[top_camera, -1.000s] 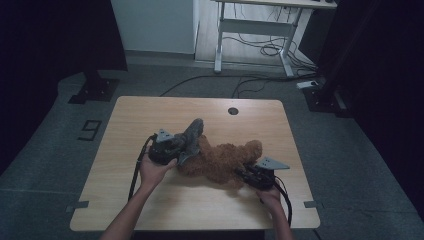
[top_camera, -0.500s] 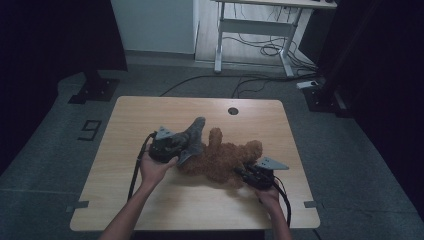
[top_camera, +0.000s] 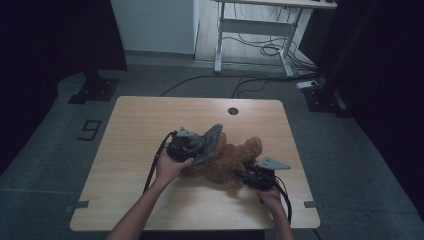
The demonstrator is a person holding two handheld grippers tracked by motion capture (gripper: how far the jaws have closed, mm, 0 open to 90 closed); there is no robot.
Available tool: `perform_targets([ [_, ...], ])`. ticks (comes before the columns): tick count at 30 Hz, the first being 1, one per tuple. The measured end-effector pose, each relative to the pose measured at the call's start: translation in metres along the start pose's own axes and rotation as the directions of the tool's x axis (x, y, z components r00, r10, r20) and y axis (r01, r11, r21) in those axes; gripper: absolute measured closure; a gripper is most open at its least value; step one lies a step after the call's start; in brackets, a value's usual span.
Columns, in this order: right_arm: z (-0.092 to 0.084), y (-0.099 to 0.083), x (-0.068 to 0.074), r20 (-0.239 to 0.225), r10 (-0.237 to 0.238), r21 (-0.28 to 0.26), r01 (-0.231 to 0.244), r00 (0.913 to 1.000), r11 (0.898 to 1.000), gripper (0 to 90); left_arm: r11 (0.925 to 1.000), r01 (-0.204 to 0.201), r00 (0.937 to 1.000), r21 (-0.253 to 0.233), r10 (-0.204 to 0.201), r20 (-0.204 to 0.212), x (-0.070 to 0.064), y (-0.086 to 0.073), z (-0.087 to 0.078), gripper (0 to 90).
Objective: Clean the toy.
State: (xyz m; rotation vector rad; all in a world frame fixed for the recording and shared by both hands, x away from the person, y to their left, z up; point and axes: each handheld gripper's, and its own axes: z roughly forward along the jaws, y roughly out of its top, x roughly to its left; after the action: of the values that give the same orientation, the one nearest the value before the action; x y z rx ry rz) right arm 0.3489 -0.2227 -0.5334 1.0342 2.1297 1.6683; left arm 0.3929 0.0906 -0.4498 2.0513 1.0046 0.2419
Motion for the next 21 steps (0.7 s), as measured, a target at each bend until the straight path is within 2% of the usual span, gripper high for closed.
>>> perform_targets([
  [3, -0.004, 0.002, -0.001, -0.003, 0.011, 0.0, -0.011, 0.9999, 1.0, 41.4, 0.9999, -0.011, 0.9999, -0.009, 0.011, 0.001, -0.003, -0.007, -0.003, 77.4],
  [7, -0.011, 0.006, -0.006, 0.008, 0.028, 0.009, -0.028, 0.9996, 1.0, 32.4, 0.9995, -0.017, 0.9998, -0.026, 0.017, 0.005, -0.007, -0.016, -0.005, 77.5],
  [11, -0.021, 0.012, -0.009, 0.034, 0.058, -0.018, -0.057, 0.9978, 0.998, 28.5, 0.999, -0.025, 0.9997, -0.036, 0.025, 0.004, -0.011, -0.023, -0.007, 77.6],
  [16, -0.042, 0.02, -0.017, 0.081, 0.102, -0.087, -0.095, 0.9915, 0.992, 24.0, 0.9982, -0.038, 0.9991, -0.046, 0.039, 0.017, -0.016, -0.034, -0.012, 77.6],
  [18, -0.049, 0.023, -0.017, 0.074, 0.112, -0.105, -0.104, 0.9909, 0.989, 23.6, 0.9977, -0.044, 0.9987, -0.052, 0.045, 0.024, -0.02, -0.041, -0.016, 77.6],
  [21, -0.052, 0.029, -0.013, 0.049, 0.097, -0.108, -0.091, 0.9941, 0.99, 20.3, 0.9966, -0.053, 0.9979, -0.063, 0.055, 0.033, -0.025, -0.052, -0.021, 77.6],
])
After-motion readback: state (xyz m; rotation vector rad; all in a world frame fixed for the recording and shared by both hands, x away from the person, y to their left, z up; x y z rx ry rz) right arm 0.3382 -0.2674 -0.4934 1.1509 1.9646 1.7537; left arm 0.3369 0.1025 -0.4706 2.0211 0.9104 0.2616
